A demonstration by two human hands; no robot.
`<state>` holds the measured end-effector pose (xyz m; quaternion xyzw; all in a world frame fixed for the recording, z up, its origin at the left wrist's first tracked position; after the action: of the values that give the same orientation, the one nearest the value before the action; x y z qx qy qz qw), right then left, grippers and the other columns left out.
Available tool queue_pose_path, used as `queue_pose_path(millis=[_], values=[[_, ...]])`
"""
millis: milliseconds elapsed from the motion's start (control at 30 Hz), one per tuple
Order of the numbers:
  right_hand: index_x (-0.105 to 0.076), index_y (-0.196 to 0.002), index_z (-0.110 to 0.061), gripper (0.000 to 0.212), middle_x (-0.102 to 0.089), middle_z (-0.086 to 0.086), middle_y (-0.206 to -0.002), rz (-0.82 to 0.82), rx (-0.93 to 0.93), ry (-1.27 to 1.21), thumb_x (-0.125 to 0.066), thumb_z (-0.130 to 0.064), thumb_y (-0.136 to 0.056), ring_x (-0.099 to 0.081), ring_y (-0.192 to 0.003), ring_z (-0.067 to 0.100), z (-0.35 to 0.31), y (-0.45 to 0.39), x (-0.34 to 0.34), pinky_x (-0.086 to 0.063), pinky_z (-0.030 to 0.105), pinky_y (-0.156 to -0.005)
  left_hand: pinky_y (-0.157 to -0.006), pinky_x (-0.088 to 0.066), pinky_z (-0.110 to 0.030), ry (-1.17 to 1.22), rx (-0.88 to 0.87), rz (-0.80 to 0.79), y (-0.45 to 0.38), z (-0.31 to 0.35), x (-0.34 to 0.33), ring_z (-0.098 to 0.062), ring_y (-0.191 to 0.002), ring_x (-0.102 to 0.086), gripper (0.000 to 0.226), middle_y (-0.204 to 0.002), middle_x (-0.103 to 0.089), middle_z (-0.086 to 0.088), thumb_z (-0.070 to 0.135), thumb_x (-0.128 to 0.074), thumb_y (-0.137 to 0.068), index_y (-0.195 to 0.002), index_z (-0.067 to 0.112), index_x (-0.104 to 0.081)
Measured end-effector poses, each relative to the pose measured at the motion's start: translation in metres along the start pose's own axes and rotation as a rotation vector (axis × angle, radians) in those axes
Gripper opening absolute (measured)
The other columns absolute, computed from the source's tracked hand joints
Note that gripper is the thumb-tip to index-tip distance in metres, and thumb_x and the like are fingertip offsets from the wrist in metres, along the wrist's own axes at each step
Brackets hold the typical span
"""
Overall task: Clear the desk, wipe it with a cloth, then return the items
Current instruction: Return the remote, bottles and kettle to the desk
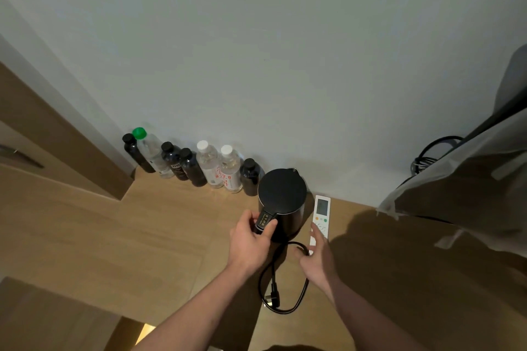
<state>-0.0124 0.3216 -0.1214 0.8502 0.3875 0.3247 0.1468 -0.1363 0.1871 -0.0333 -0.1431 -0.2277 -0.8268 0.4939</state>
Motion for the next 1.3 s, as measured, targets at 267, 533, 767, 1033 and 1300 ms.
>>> queue_pose_path(millis=[267, 533, 767, 1033, 1300], values=[[-0.015, -0.161, -0.045, 0.111, -0.039, -0.011, -0.156, -0.052, 0.160, 0.034, -0.088, -0.020, -0.081, -0.047, -0.132, 0.008, -0.050, -0.018, 0.013, -0.045, 0.036, -0.112, -0.061, -0.051, -0.019, -0.057, -0.001, -0.189, -0.008, -0.001, 0.015, 0.000, -0.068, -0.063, 0.020, -0.088, -0.071, 0.009, 0.042, -0.076, -0.091, -0.097, 0.029, -0.062], [-0.035, -0.158, -0.032, 0.073, -0.047, -0.007, -0.140, -0.132, 0.134, -0.236, -0.047, 0.008, -0.098, -0.065, -0.107, 0.017, -0.081, 0.001, 0.044, -0.061, 0.043, -0.089, -0.088, -0.058, -0.029, -0.080, -0.041, -0.319, 0.003, -0.009, 0.001, 0.001, -0.098, -0.065, 0.036, -0.109, -0.069, 0.018, 0.050, -0.068, -0.093, -0.123, 0.031, -0.061], [-0.037, -0.147, -0.042, 0.105, -0.053, -0.006, -0.134, -0.088, 0.181, 0.057, -0.091, -0.052, -0.058, -0.057, -0.122, 0.020, -0.108, -0.003, 0.040, -0.060, 0.044, -0.094, -0.100, -0.054, -0.040, -0.122, -0.148, -0.530, 0.003, -0.005, -0.003, -0.006, -0.107, -0.064, 0.029, -0.116, -0.066, 0.010, 0.027, -0.065, -0.098, -0.125, 0.031, -0.056], [-0.023, -0.157, -0.032, 0.116, -0.038, -0.004, -0.151, 0.026, 0.258, 0.359, -0.087, -0.045, -0.061, -0.047, -0.135, 0.023, -0.116, 0.003, 0.016, -0.053, 0.050, -0.104, -0.102, -0.054, -0.031, -0.312, 0.004, -0.528, -0.025, -0.058, 0.036, -0.008, -0.116, -0.061, 0.045, -0.127, -0.065, 0.010, 0.003, -0.057, -0.087, -0.120, 0.030, -0.068], [-0.024, -0.158, -0.044, 0.113, -0.040, -0.016, -0.152, -0.007, 0.210, 0.141, -0.085, -0.064, -0.065, -0.044, -0.136, 0.015, -0.101, 0.008, 0.022, -0.053, 0.050, -0.106, -0.105, -0.053, -0.034, -0.146, 0.032, -0.613, -0.038, -0.050, 0.035, -0.017, -0.133, -0.051, 0.108, -0.146, -0.050, 0.005, 0.035, -0.090, -0.070, -0.157, 0.032, -0.027]])
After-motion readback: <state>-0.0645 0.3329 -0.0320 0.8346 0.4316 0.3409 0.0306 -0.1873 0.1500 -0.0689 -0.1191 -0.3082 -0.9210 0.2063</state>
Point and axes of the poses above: each hand's wrist, its own y-axis away from the middle knuckle, its own x-axis out of the back of the hand, z = x × y, the point moved 1 cm from there along -y, towards the middle knuckle
